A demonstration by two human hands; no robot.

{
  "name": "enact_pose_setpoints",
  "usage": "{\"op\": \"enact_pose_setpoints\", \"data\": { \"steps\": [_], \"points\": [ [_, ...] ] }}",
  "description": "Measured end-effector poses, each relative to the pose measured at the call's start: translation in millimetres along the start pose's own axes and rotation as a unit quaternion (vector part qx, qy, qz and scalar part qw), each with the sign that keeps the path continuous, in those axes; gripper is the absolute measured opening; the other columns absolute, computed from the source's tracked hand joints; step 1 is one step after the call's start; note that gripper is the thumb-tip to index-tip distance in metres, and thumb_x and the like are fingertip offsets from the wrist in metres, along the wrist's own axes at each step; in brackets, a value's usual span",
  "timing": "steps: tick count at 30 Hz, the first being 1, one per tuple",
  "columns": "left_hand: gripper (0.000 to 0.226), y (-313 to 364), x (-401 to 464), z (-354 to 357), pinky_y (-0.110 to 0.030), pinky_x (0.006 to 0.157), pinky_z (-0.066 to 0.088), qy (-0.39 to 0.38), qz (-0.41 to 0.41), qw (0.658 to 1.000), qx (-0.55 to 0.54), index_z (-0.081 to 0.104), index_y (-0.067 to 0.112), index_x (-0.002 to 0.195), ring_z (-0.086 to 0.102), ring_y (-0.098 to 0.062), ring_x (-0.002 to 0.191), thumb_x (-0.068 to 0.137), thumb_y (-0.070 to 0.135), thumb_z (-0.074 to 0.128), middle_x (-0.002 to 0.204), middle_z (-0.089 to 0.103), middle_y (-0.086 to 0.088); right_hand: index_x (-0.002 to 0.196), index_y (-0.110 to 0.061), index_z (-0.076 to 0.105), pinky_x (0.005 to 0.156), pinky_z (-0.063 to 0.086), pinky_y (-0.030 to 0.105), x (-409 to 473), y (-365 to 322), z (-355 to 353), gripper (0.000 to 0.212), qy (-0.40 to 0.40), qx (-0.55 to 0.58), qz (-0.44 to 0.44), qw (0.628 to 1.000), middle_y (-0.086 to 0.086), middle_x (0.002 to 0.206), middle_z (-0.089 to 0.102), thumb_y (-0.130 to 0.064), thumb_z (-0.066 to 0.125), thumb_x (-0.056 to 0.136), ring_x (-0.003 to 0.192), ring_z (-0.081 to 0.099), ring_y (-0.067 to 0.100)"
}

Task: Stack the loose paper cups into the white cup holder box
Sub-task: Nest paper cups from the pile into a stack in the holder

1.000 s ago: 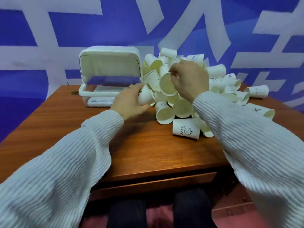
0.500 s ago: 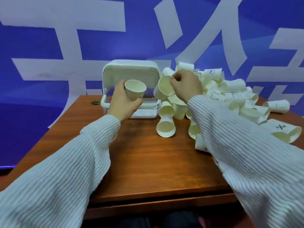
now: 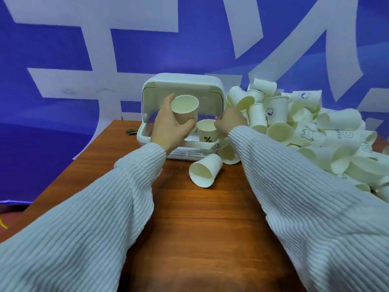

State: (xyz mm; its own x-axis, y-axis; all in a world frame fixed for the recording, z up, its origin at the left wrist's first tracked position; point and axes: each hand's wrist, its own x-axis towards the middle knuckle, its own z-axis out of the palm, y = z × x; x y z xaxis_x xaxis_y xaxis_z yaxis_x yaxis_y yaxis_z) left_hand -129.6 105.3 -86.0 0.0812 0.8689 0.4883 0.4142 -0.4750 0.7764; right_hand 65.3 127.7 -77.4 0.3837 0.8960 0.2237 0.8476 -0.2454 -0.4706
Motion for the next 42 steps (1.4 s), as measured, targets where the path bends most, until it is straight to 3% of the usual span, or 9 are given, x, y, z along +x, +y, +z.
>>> {"op": "enact_pose_setpoints", "data": {
  "steps": [4, 16, 19, 23, 27, 31, 33, 37, 42],
  "points": [
    [0.083, -2.1, 7.8, 9.4, -0.026, 0.096, 0.037, -0.008, -0.004, 1.0, 0.022, 0.034, 0.02, 0.154, 0.047, -0.013, 0.122, 0.086, 0.03, 0.08, 0.147, 0.05, -0.002, 0.084, -0.01, 0.066, 0.063, 0.046, 0.03, 6.0, 7.2, 0.1, 0.025, -0.038, -0.009, -0.011, 0.999, 0.009, 0.082, 0.066, -0.028, 0.056, 0.098, 0.071, 0.061, 0.024],
    [0.083, 21.8, 29.4, 52.5, -0.041, 0.113, 0.038, -0.102, 0.021, 0.989, 0.107, 0.035, 0.018, 0.156, 0.046, -0.028, 0.139, 0.087, 0.035, 0.078, 0.153, 0.045, -0.011, 0.07, -0.016, 0.062, 0.06, 0.043, 0.031, -14.0, 40.6, -37.8, 0.029, -0.038, 0.008, -0.026, 0.999, 0.003, 0.072, 0.066, -0.036, 0.057, 0.09, 0.068, 0.06, 0.022],
    [0.074, 14.1, 25.1, 67.0, -0.044, 0.114, 0.039, -0.168, -0.027, 0.971, 0.169, 0.04, 0.017, 0.152, 0.048, -0.033, 0.135, 0.089, 0.041, 0.07, 0.145, 0.048, -0.017, 0.067, -0.015, 0.059, 0.064, 0.053, 0.036, -18.4, 50.1, -43.4, 0.029, -0.033, 0.009, -0.031, 0.999, 0.007, 0.074, 0.072, -0.035, 0.053, 0.087, 0.067, 0.063, 0.028],
    [0.056, 18.3, 19.4, 72.8, -0.048, 0.106, 0.045, -0.217, -0.037, 0.949, 0.226, 0.057, 0.01, 0.132, 0.056, -0.032, 0.121, 0.098, 0.053, 0.048, 0.136, 0.057, -0.016, 0.088, -0.009, 0.074, 0.078, 0.059, 0.042, -20.7, 58.9, -53.0, 0.033, -0.025, -0.003, -0.032, 0.999, 0.009, 0.088, 0.077, -0.037, 0.056, 0.089, 0.083, 0.072, 0.028],
    [0.041, 19.7, 18.0, 73.4, -0.044, 0.1, 0.042, -0.244, -0.027, 0.925, 0.29, 0.055, 0.003, 0.129, 0.056, -0.034, 0.121, 0.111, 0.03, 0.03, 0.143, 0.055, -0.02, 0.095, -0.012, 0.075, 0.081, 0.06, 0.044, -25.0, 62.0, -58.2, 0.033, -0.016, -0.012, -0.031, 0.999, 0.009, 0.09, 0.077, -0.038, 0.056, 0.089, 0.084, 0.073, 0.027],
    [0.059, 14.3, 26.5, 72.3, -0.056, 0.121, 0.024, -0.287, -0.038, 0.896, 0.338, 0.036, 0.009, 0.155, 0.025, -0.037, 0.152, 0.107, 0.042, 0.033, 0.166, 0.027, -0.017, 0.09, -0.021, 0.073, 0.082, 0.06, 0.041, -35.9, 66.9, -62.7, 0.025, -0.031, -0.019, -0.037, 0.999, 0.0, 0.086, 0.074, -0.04, 0.057, 0.09, 0.083, 0.071, 0.021],
    [0.064, 20.6, 21.5, 70.4, -0.058, 0.122, 0.02, -0.248, -0.014, 0.916, 0.314, 0.034, 0.019, 0.159, 0.014, -0.032, 0.157, 0.103, 0.05, 0.042, 0.169, 0.025, -0.008, 0.091, -0.026, 0.071, 0.082, 0.059, 0.038, -39.6, 71.9, -68.2, 0.019, -0.038, -0.021, -0.05, 0.998, -0.005, 0.087, 0.072, -0.039, 0.058, 0.092, 0.086, 0.07, 0.018],
    [0.042, 33.1, -0.5, 60.3, -0.049, 0.104, 0.045, -0.117, 0.122, 0.96, 0.222, 0.06, 0.019, 0.136, 0.05, -0.027, 0.131, 0.099, 0.039, 0.055, 0.139, 0.057, -0.007, 0.086, -0.032, 0.068, 0.082, 0.058, 0.037, -48.6, 84.0, -82.9, 0.013, -0.024, -0.039, -0.062, 0.997, -0.004, 0.088, 0.074, -0.038, 0.058, 0.093, 0.087, 0.07, 0.019],
    [0.035, 48.6, -22.1, 30.3, -0.035, 0.082, 0.052, -0.347, 0.173, 0.858, 0.337, 0.067, 0.02, 0.125, 0.06, -0.015, 0.094, 0.098, 0.04, 0.058, 0.116, 0.067, 0.001, 0.108, -0.031, 0.076, 0.085, 0.057, 0.038, -60.4, 84.6, -82.3, 0.022, -0.031, -0.099, -0.097, 0.99, -0.003, 0.111, 0.073, -0.034, 0.059, 0.094, 0.099, 0.065, 0.02]
  ]
}}
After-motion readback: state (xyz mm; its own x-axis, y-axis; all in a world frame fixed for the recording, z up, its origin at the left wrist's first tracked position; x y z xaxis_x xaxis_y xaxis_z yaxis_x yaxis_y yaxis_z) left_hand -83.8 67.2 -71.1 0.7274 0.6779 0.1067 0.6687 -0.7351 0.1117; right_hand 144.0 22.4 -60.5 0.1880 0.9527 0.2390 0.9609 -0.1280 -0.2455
